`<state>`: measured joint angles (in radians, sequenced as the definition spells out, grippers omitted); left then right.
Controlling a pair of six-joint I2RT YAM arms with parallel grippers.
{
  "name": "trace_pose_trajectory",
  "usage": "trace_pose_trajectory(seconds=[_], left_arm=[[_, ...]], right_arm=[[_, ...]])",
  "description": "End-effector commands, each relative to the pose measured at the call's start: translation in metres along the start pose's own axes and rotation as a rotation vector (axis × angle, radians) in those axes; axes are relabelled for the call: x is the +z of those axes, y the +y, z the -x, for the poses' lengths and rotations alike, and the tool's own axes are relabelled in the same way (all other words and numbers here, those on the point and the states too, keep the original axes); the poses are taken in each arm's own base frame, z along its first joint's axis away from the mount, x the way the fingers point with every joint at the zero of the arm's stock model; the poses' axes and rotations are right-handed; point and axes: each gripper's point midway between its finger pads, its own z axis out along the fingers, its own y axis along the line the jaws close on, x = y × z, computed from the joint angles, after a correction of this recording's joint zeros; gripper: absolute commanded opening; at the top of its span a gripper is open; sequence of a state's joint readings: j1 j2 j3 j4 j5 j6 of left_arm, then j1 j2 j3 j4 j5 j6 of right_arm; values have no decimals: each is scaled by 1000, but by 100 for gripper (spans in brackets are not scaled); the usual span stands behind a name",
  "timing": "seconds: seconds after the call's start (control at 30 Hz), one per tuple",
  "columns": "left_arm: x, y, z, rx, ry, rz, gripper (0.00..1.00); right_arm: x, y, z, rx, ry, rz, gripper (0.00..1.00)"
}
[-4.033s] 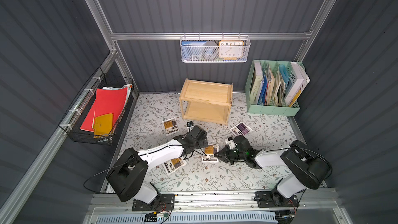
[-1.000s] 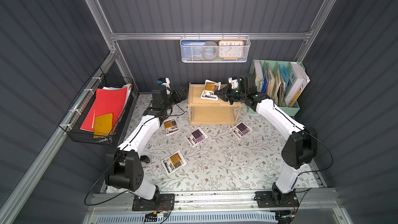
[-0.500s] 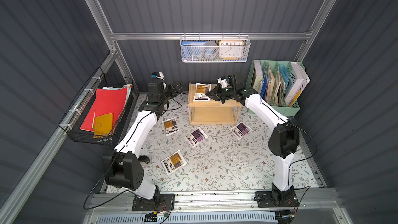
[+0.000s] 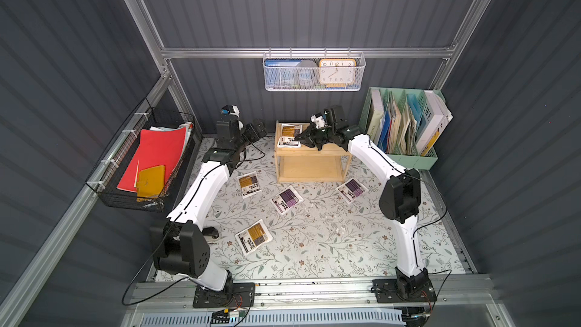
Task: Place the bagged coffee beans on the shelf by color
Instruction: Place the bagged coffee beans on the shelf.
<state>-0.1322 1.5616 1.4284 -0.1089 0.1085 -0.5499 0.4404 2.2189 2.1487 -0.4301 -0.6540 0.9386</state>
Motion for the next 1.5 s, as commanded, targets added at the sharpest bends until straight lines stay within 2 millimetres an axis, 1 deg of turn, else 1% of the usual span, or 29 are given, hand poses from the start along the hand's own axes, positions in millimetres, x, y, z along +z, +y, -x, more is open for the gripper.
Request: trace_pose_trajectory(seconds=[0.0, 0.03, 0.13, 0.2, 0.23, 0.27, 0.4, 0.53, 0.63, 0.67, 0.8, 0.9, 1.1, 1.33, 1.4, 1.47], left_arm=[[1, 1, -3, 16, 13, -9, 100], [1, 0, -3, 16, 13, -10, 100], [1, -2, -2, 18, 11, -19, 100], [-1, -3, -1, 20, 6, -23, 100], [1, 3, -10, 18, 26, -13, 100], [2, 5, -14, 18, 34, -10, 100], [1, 4, -14, 26, 32, -15, 100], [1, 3, -15, 29, 36, -22, 100], [1, 3, -16, 31, 38, -25, 100], [1, 3, -17, 31, 40, -25, 100], [2, 3, -18, 32, 43, -28, 100], [3, 5, -21, 34, 50, -26, 100], [4, 7, -25, 33, 57, -24, 100], [5, 8, -27, 33, 58, -23, 100], [4, 8, -27, 34, 58, -23, 100], [4, 9, -27, 33, 58, -23, 100]], right_arm=[[1, 6, 0, -26, 3, 6, 33], [0, 2, -3, -20, 9, -16, 41], [-6, -2, -2, -36, -11, -55, 51], [-10, -6, -1, -47, -28, -89, 54], [-12, -9, 0, -54, -38, -110, 56], [-14, -11, 1, -61, -48, -126, 57], [-18, -17, 4, -68, -73, -171, 57], [-17, -20, 7, -69, -83, -180, 53], [-15, -21, 9, -71, -84, -181, 47], [-15, -20, 9, -72, -85, -179, 44], [-10, -18, 12, -72, -83, -169, 27], [-8, -17, 13, -72, -77, -161, 19], [-3, -16, 13, -66, -69, -144, 14], [3, -15, 14, -57, -64, -133, 14], [3, -13, 14, -58, -66, -129, 16], [2, -13, 15, -58, -69, -130, 21]])
